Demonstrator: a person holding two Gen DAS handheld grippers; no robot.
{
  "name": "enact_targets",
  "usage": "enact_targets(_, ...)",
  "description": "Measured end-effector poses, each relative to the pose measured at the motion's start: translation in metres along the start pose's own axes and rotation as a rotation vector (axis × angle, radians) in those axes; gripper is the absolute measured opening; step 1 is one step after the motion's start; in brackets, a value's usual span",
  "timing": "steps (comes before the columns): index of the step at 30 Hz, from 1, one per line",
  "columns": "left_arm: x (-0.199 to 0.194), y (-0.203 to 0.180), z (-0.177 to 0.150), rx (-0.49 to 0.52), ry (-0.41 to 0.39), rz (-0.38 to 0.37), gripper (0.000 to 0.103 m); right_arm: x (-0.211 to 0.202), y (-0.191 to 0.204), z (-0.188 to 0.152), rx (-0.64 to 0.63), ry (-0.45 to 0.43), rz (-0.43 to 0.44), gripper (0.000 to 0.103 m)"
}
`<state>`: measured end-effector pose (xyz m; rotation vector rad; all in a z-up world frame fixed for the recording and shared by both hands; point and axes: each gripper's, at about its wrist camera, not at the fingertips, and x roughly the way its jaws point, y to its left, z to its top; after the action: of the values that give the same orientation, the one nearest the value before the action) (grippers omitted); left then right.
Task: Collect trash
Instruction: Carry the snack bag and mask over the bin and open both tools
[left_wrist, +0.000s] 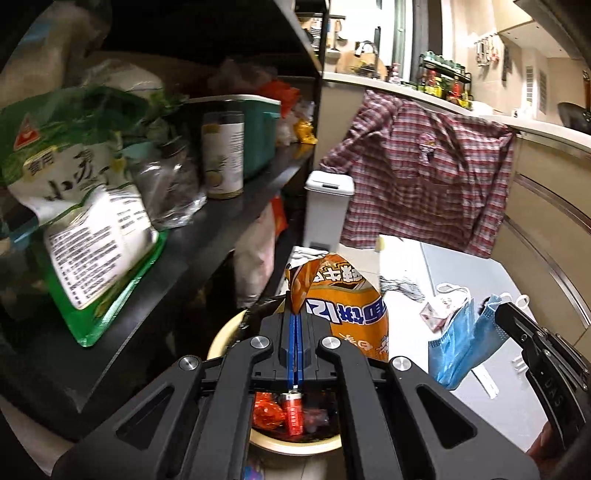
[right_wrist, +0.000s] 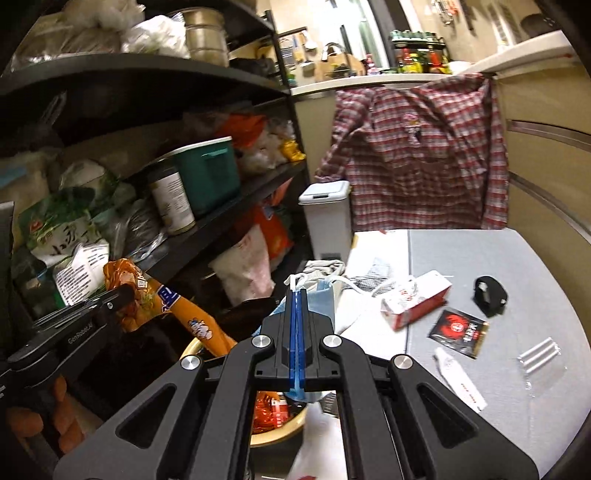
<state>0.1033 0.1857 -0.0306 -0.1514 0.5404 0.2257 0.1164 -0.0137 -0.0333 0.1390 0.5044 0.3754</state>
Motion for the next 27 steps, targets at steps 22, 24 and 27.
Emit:
enact_targets(22, 0.036, 0.023, -0.002, -0.001, 0.002, 0.081, 0.0, 0.049, 0.045, -0.009, -0.056, 0.071, 0.037, 0.001)
enact_targets(24, 0.039, 0.021, -0.002, 0.002, 0.001, 0.089, 0.0, 0.052, 0.045, -0.01, -0.058, 0.077, 0.039, 0.001)
enact_targets(27, 0.044, 0.02, -0.004, 0.006, 0.008, 0.093, 0.0, 0.058, 0.046, -0.012, -0.059, 0.087, 0.04, 0.001)
